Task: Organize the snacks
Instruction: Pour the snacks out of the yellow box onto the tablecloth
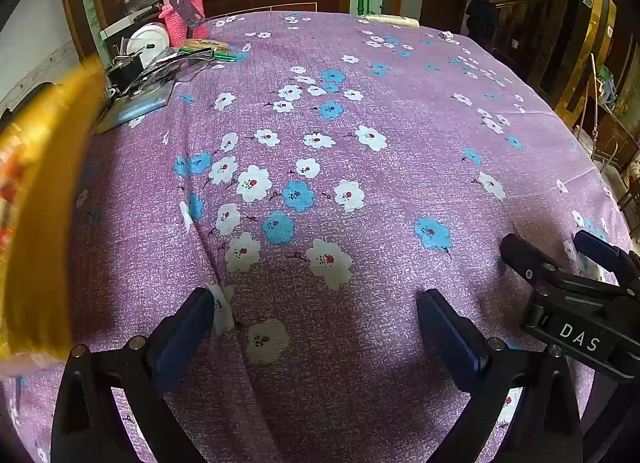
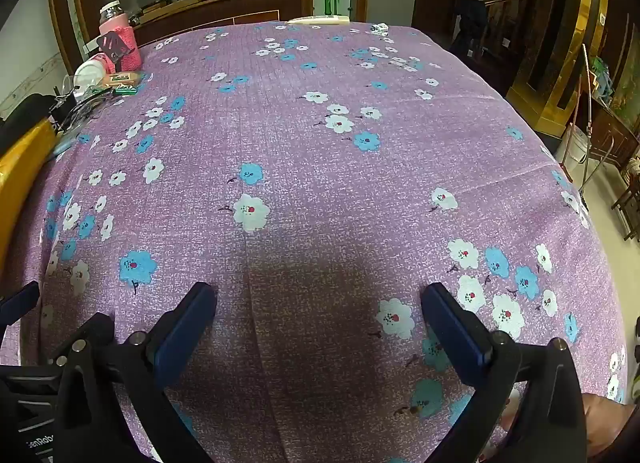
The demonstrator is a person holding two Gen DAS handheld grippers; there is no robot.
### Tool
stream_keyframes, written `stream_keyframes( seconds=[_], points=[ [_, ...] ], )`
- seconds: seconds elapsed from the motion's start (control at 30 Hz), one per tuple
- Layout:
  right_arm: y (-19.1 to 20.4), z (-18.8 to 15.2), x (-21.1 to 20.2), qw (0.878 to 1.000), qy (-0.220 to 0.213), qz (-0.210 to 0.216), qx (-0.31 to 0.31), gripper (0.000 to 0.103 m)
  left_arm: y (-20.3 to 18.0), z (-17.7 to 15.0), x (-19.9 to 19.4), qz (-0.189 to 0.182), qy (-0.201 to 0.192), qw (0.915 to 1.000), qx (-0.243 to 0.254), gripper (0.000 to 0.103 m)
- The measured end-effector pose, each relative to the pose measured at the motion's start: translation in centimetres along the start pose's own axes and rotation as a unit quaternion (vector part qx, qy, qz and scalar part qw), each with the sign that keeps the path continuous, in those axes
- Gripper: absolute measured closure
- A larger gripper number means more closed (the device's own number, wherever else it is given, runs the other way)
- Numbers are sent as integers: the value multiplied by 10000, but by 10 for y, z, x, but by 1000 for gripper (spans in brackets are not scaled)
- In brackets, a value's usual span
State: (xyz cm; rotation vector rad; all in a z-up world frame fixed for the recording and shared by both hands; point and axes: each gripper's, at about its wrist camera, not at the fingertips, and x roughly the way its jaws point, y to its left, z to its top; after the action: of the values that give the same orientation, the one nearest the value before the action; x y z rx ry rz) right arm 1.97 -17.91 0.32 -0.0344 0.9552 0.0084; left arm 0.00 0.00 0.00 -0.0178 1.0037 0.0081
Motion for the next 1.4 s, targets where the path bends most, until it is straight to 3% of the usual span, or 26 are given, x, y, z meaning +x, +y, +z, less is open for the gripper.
stream_keyframes(
  seconds=[1.4],
  points=[
    [0, 0, 0, 10000, 5, 7, 9, 0, 4, -2, -2, -20, 4, 10000, 29, 0]
  ],
)
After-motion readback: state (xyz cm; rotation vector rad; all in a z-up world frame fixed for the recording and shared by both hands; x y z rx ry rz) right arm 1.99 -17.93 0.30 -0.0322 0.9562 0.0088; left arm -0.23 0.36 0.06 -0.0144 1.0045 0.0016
